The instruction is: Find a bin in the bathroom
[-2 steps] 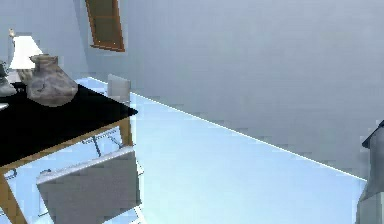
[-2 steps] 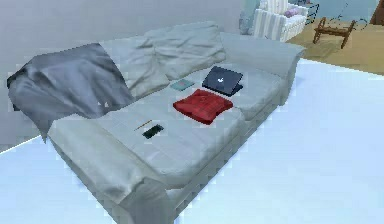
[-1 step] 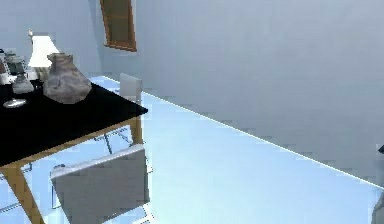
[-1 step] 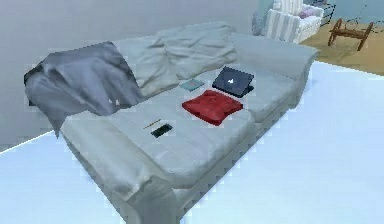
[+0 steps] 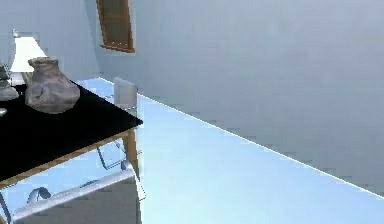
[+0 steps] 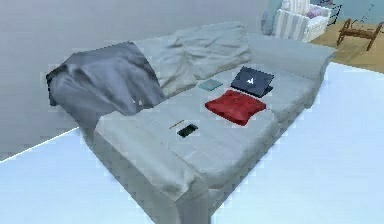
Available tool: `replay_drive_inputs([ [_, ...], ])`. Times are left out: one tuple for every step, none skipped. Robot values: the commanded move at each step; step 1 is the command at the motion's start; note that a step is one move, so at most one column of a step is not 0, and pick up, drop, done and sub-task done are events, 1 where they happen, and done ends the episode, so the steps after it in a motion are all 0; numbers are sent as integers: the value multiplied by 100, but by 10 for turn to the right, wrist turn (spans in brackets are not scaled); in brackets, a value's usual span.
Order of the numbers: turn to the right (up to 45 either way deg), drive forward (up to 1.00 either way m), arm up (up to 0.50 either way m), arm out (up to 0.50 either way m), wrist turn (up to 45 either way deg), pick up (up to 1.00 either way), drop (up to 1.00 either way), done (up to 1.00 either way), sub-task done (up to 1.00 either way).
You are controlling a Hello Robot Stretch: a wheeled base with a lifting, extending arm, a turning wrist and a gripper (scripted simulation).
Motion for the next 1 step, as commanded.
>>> replay_drive_inputs([
  [450, 0, 0, 0, 0, 0, 0, 0, 0],
])
